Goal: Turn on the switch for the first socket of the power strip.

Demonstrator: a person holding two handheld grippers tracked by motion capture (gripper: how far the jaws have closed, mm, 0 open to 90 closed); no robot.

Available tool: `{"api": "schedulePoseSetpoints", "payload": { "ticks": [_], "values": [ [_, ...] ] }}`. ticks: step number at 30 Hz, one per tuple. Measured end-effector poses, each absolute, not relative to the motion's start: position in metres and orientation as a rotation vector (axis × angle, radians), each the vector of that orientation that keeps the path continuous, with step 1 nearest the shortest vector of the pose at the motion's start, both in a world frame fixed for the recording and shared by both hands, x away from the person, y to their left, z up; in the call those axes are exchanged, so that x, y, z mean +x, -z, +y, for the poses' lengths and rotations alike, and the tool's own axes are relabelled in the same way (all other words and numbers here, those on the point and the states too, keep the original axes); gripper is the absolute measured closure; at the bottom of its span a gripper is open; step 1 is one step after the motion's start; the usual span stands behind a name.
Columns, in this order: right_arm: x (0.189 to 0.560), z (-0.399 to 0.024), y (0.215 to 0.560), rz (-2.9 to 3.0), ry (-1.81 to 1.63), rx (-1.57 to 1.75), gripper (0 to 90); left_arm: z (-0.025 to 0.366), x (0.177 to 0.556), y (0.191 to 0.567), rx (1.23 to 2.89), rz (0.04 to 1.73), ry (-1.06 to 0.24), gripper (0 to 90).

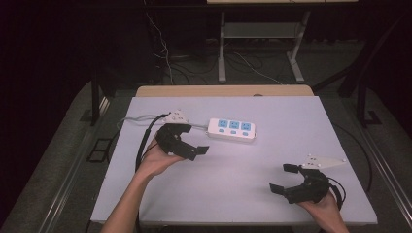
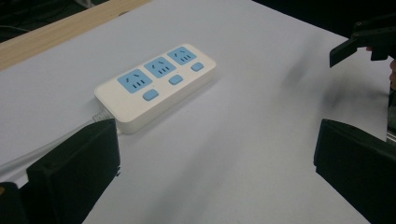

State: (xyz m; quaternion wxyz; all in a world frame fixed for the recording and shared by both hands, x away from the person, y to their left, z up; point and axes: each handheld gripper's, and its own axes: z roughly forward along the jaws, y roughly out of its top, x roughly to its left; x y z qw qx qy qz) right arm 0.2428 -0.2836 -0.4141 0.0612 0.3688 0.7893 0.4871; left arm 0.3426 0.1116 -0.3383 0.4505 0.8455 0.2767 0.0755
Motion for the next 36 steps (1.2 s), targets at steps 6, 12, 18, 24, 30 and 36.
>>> {"api": "schedulePoseSetpoints", "payload": {
  "ticks": [6, 12, 18, 24, 30, 36],
  "values": [
    [0.243, -0.284, 0.414, 2.388, -1.47, 1.118, 3.5, 0.107, 0.352, 0.333, 2.108, 0.678, -0.189, 0.0],
    [0.243, -0.284, 0.415, 2.389, -1.466, 1.119, 3.5, 0.102, 0.359, 0.329, 2.126, 0.672, -0.189, 0.0],
    [0.243, -0.283, 0.415, 2.393, -1.461, 1.114, 3.5, 0.098, 0.367, 0.324, 2.15, 0.659, -0.193, 0.0],
    [0.243, -0.284, 0.415, 2.392, -1.459, 1.117, 3.4, 0.094, 0.376, 0.322, 2.162, 0.663, -0.193, 0.0],
    [0.243, -0.284, 0.415, 2.391, -1.457, 1.118, 3.5, 0.09, 0.384, 0.32, 2.184, 0.66, -0.192, 0.0],
    [0.243, -0.284, 0.415, 2.393, -1.458, 1.118, 3.5, 0.085, 0.393, 0.323, 2.205, 0.662, -0.184, 0.0]
  ]
}}
